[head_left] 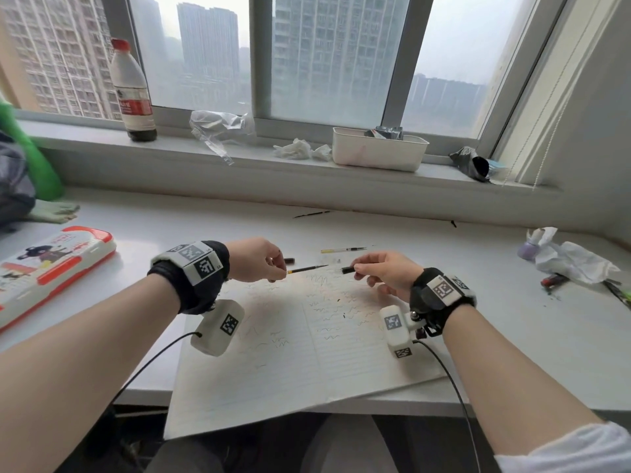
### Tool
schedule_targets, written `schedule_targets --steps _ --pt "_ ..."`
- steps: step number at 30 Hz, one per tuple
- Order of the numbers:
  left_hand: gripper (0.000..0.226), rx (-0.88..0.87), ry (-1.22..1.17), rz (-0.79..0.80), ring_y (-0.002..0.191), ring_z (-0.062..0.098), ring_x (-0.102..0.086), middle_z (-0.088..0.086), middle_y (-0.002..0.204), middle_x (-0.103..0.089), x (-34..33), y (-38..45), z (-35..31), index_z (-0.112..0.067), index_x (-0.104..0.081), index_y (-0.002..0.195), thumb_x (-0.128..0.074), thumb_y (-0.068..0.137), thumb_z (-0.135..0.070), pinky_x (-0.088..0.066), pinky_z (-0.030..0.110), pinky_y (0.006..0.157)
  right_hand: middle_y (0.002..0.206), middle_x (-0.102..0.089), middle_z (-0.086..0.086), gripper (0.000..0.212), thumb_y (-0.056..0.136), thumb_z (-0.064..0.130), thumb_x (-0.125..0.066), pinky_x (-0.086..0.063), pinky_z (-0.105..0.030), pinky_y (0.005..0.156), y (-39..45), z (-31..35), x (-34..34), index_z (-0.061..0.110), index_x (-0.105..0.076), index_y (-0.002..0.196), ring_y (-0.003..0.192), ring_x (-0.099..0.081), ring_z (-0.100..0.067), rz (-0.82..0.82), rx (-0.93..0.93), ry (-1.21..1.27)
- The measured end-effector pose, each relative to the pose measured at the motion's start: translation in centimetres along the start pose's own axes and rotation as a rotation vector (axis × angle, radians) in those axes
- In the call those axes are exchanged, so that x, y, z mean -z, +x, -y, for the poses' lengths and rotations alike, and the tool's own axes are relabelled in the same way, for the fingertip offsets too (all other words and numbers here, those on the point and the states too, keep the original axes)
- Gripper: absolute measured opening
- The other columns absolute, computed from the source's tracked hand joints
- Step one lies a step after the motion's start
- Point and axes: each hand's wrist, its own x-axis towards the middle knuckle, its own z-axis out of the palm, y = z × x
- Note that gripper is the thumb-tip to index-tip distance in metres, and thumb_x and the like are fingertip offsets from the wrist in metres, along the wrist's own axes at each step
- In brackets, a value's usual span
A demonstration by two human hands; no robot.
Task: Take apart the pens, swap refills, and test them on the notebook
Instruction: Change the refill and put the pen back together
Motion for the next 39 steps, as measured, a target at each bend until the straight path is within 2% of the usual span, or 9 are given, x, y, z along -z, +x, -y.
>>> schedule_targets --steps 9,14,21,25,28,33,36,39 --pt "0.013 -0.008 -0.014 0.006 0.076 0.006 -0.062 -0.014 0.083 -0.069 0.1 -0.1 -0.5 -0.025 -0.068 0.095 -0.062 0.091 -0.036 -0.045 0.022 0.068 0.085 -0.071 -0.004 0.013 0.091 0.011 -0.065 -0.036 -0.023 0.050 -0.2 0.4 -0.5 0.009 -0.069 0.103 0.057 -0.050 -0.008 0.017 0.030 0.087" --pt "0.013 -0.026 -0.013 -0.002 0.075 0.005 -0.061 -0.015 0.083 -0.069 0.1 0.2 -1.1 -0.027 -0.067 0.097 -0.061 0.092 -0.037 -0.043 0.020 0.064 0.084 -0.073 -0.002 0.011 0.091 0.012 -0.066 -0.035 -0.023 0.051 -0.3 0.8 -0.9 0.011 -0.069 0.101 0.058 -0.050 -0.008 0.029 0.068 0.078" --pt "0.011 -0.059 -0.050 -0.032 0.060 0.001 -0.055 -0.014 0.082 -0.070 0.0 0.8 -1.2 -0.031 -0.066 0.095 -0.059 0.093 -0.039 -0.037 0.022 0.054 0.090 -0.073 -0.007 0.016 0.086 0.006 -0.070 -0.035 -0.024 0.052 -0.2 1.0 -0.6 0.013 -0.070 0.100 0.058 -0.052 -0.010 0.059 0.140 0.186" --pt "0.014 -0.068 -0.091 -0.051 0.052 -0.010 -0.052 -0.014 0.081 -0.070 -0.1 1.0 -1.3 -0.030 -0.068 0.097 -0.060 0.093 -0.040 -0.036 0.019 0.052 0.095 -0.070 -0.013 0.019 0.079 0.006 -0.076 -0.037 -0.023 0.050 -0.2 1.1 -0.7 0.014 -0.072 0.096 0.057 -0.052 -0.010 0.082 0.173 0.178" --pt "0.016 -0.115 -0.124 -0.085 0.060 -0.004 -0.054 -0.014 0.080 -0.068 -0.2 1.1 -1.9 -0.029 -0.069 0.099 -0.061 0.092 -0.040 -0.037 0.018 0.054 0.093 -0.075 -0.010 0.019 0.080 0.011 -0.076 -0.038 -0.021 0.048 -0.1 1.4 -1.4 0.011 -0.071 0.098 0.056 -0.053 -0.010 0.098 0.192 0.145" --pt "0.012 -0.156 -0.118 -0.158 0.065 -0.001 -0.054 -0.011 0.086 -0.069 0.1 1.4 -2.8 -0.030 -0.071 0.093 -0.065 0.090 -0.039 -0.037 0.019 0.056 0.084 -0.077 -0.005 0.019 0.084 0.021 -0.074 -0.039 -0.022 0.053 0.0 1.5 -1.9 0.008 -0.070 0.097 0.059 -0.056 -0.009 0.087 0.180 0.099" --pt "0.012 -0.164 -0.134 -0.167 0.067 -0.002 -0.060 -0.013 0.083 -0.070 0.4 1.5 -2.9 -0.028 -0.073 0.091 -0.067 0.089 -0.037 -0.041 0.016 0.059 0.084 -0.074 -0.003 0.014 0.087 0.018 -0.071 -0.043 -0.024 0.058 -0.1 1.2 -1.9 0.012 -0.072 0.099 0.064 -0.059 -0.010 0.118 0.165 0.072" --pt "0.011 -0.156 -0.173 -0.165 0.075 0.004 -0.068 -0.012 0.083 -0.073 0.6 1.6 -3.2 -0.028 -0.075 0.089 -0.069 0.087 -0.037 -0.049 0.015 0.064 0.084 -0.072 -0.002 0.020 0.091 0.011 -0.065 -0.048 -0.024 0.063 -0.1 0.9 -2.2 0.013 -0.070 0.110 0.067 -0.062 -0.009 0.194 0.153 0.089"
